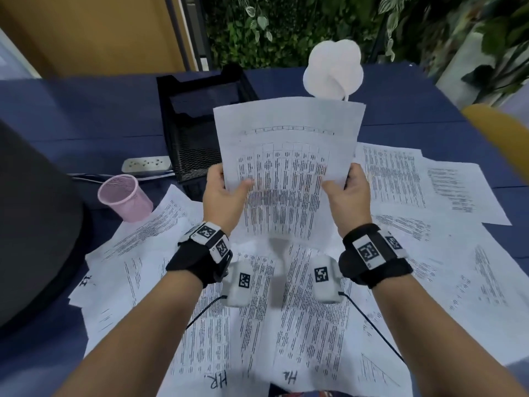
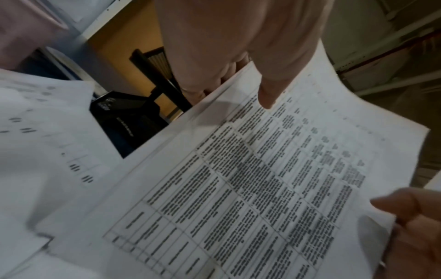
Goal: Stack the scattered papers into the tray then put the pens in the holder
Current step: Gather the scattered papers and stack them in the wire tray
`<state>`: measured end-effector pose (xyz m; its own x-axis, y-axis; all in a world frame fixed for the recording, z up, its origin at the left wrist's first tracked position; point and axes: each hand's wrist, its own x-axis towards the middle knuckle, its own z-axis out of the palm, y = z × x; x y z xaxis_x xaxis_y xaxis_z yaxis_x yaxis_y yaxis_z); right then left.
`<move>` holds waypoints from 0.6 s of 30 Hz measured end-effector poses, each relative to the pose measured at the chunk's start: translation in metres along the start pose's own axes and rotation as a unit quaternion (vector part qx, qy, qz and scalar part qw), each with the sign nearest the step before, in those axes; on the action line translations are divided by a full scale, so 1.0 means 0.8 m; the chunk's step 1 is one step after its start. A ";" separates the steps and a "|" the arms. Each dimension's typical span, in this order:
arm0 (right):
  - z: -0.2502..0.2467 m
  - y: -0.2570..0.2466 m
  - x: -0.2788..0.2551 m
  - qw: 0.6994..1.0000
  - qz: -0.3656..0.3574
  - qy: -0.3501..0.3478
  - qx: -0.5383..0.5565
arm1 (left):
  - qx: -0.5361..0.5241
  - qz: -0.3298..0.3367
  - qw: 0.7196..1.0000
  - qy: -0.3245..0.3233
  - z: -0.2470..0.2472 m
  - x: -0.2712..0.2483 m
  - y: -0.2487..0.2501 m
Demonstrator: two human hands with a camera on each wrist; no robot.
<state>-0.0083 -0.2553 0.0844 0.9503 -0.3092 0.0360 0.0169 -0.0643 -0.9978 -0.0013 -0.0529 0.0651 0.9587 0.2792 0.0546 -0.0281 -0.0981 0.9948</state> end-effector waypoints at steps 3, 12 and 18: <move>-0.005 0.014 0.000 0.999 0.046 -0.005 -0.005 | -0.025 -0.028 0.999 -0.021 -0.005 -0.001 -0.007; -0.007 0.030 -0.003 0.995 0.085 -0.038 0.025 | -0.097 -0.059 0.990 -0.082 0.000 -0.004 -0.014; -0.010 0.049 0.000 0.992 0.102 -0.051 -0.047 | -0.110 -0.029 0.991 -0.075 0.001 -0.005 -0.005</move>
<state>-0.0102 -0.2654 0.0461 0.9576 -0.2275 -0.1768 -0.2035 -0.0998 -0.9740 -0.0050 -0.0543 0.0606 0.9913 0.1316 0.0007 -0.0177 0.1282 0.9916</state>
